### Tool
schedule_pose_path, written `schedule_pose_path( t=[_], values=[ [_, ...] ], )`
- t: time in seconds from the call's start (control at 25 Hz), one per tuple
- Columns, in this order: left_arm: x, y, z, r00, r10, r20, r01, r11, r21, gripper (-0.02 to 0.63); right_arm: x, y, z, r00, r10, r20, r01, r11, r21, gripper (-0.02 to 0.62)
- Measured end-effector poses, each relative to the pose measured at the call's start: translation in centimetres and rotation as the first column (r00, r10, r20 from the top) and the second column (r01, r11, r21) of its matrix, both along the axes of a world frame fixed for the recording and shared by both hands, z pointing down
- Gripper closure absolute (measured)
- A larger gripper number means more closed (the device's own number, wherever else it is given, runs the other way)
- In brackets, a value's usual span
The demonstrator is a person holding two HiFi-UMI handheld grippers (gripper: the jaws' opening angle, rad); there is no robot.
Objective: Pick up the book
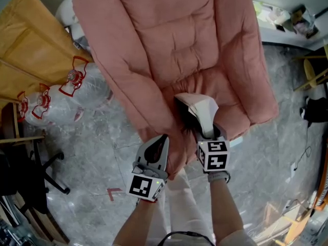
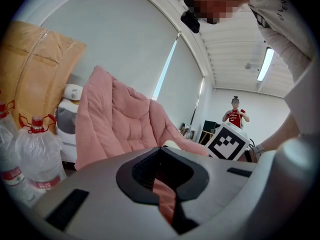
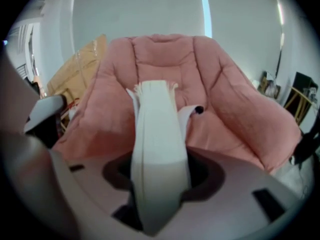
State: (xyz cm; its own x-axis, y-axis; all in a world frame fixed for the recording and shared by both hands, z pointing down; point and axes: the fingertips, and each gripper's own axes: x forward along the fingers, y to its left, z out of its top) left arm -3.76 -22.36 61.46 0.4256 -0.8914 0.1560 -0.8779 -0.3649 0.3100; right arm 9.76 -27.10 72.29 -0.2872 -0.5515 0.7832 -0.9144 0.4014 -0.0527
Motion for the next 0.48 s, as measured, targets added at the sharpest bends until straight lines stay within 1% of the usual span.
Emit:
schedule_pose_path(
  t=[0.24, 0.36, 0.48],
  values=[
    [0.4, -0.5, -0.4, 1.0, 0.005, 0.0, -0.005, 1.0, 0.015, 0.591, -0.5, 0.0, 0.9, 1.0, 0.007, 0.011, -0.006, 0.999, -0.046, 0.374],
    [0.3, -0.5, -0.4, 1.0, -0.003, -0.009, 0.003, 1.0, -0.001, 0.591, -0.3, 0.1, 1.9, 1.0, 0.004, -0.023, -0.007, 0.994, -0.113, 0.373],
    [0.2, -0.5, -0.2, 1.0, -0.014, -0.019, 0.014, 1.0, -0.017, 0.591, -0.3, 0.4, 2.7, 0.998, -0.028, -0.062, 0.017, 0.985, -0.173, 0.373]
  ],
)
